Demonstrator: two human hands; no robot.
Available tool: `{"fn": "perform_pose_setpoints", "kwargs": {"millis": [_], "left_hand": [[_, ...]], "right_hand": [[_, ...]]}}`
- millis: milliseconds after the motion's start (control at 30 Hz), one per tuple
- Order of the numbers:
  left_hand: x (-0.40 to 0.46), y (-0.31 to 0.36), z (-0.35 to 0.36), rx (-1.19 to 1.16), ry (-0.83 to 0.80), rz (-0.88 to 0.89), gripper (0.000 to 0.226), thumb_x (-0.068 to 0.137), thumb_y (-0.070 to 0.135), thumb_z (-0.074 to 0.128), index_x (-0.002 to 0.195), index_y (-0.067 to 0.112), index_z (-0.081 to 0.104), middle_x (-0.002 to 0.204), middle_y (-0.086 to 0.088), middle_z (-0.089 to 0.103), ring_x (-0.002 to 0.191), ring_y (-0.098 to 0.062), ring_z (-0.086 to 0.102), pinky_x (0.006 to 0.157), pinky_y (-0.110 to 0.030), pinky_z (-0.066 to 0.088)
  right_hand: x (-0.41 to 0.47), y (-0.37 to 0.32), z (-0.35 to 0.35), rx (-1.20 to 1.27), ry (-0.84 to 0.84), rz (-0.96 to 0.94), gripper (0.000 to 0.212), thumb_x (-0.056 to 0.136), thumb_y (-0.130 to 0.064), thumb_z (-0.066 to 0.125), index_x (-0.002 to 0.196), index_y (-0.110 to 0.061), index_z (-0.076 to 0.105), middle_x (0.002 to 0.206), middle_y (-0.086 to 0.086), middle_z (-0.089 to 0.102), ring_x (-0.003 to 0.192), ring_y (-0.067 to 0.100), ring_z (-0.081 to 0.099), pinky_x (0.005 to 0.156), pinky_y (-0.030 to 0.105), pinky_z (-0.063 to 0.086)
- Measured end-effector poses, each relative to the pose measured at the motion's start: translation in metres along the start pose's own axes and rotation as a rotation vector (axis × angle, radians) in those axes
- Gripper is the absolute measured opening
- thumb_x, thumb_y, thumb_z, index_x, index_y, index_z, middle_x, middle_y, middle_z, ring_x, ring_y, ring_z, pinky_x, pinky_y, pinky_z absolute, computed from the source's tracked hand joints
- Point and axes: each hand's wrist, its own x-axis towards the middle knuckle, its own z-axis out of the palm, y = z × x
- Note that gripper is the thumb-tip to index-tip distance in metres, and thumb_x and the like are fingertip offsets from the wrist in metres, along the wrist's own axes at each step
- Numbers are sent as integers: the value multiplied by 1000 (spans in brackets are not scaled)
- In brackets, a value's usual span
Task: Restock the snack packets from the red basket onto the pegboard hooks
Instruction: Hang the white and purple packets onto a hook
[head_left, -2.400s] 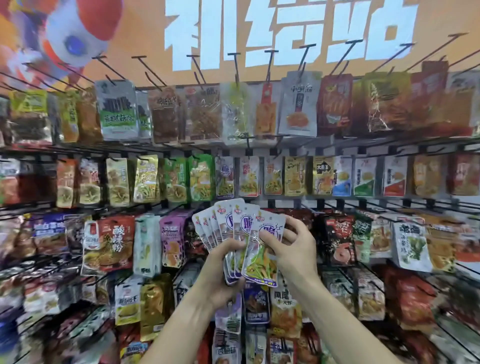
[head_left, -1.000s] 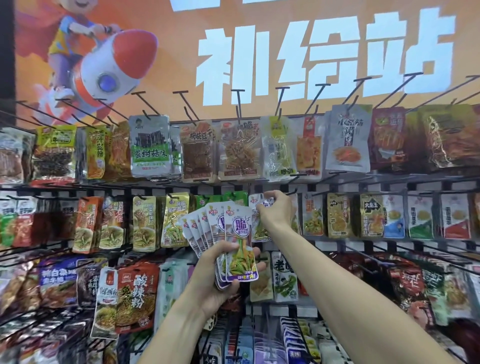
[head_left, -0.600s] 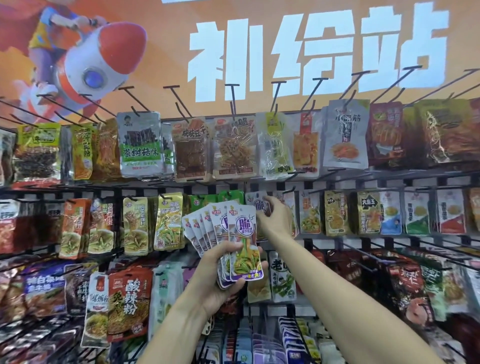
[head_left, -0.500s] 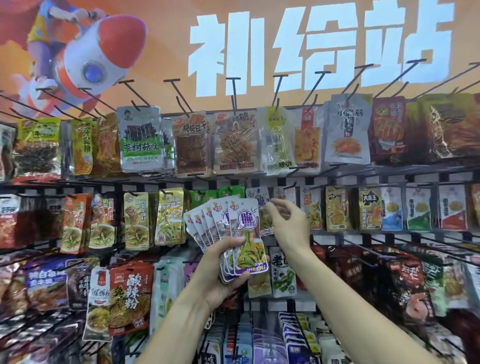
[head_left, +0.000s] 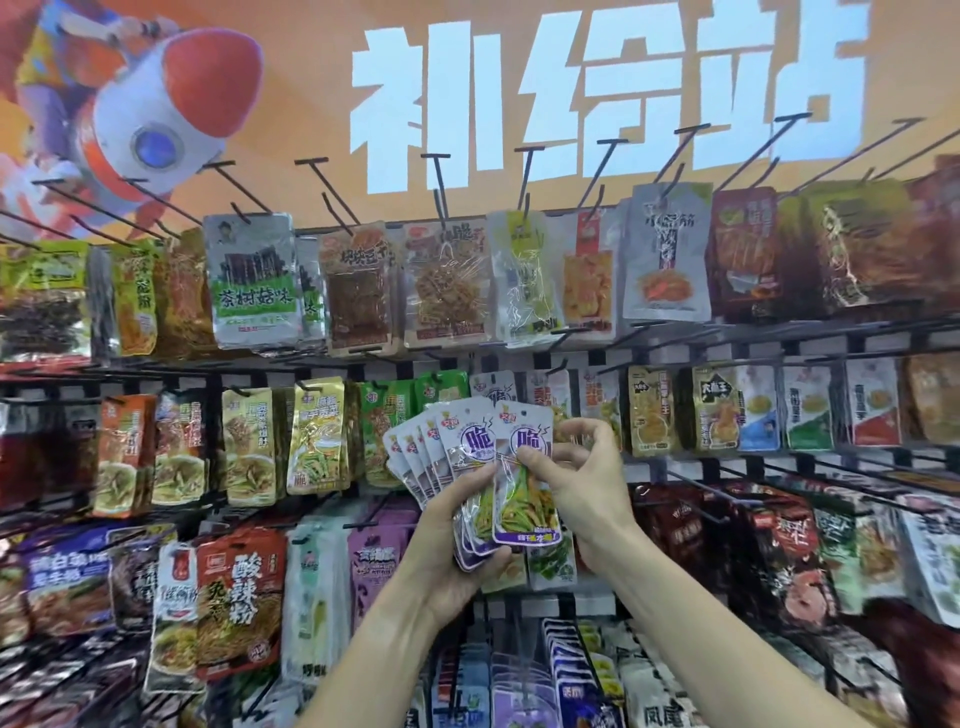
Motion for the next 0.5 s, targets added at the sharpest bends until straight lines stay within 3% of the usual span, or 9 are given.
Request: {"fn": "perform_pose_setpoints", "kwargs": {"millis": [100,167,233,333,500], "left_hand": [[0,2,-1,-2,49,33,29,79,33,80,99,13,83,86,-11,76,48,-21,67,33,-23,49],[-1,4,-5,-1,77,47,27,79,31,78,97,12,80,83,-14,76,48,-23,68,31,-22,46],[-2,5,-10,-13,121,65,31,77,30,78,102,11,77,88,-17,77,56,-28,74,29,-22,45],[-2,7,-19,-25,200,79,41,71,31,81,106,12,74,96,-17,77,75,-33,79,28,-20,43],[-2,13,-34,-45,218,92,47,68,30,82,107,5,72,103,-16,76,74,-33,77,26,-21,41]], "right_hand": [[10,-4,4,-64,30,-101,40,85,-20,85,112,-30,57,111,1,69,105,17,67,89,36,58],[19,-9,10,-125,21,-172,34,89,-20,82,115,-29,62,114,-8,66,106,7,62,84,19,49],[27,-15,18,-175,-1,-218,32,91,-21,79,119,-29,66,117,-13,66,106,1,59,80,13,43],[40,-18,32,-232,-12,-238,36,93,-21,78,127,-25,67,124,-10,67,115,8,59,94,23,47],[49,-24,42,-314,-6,-202,45,94,-21,76,137,-21,64,132,-5,65,124,13,56,107,34,47]]}}
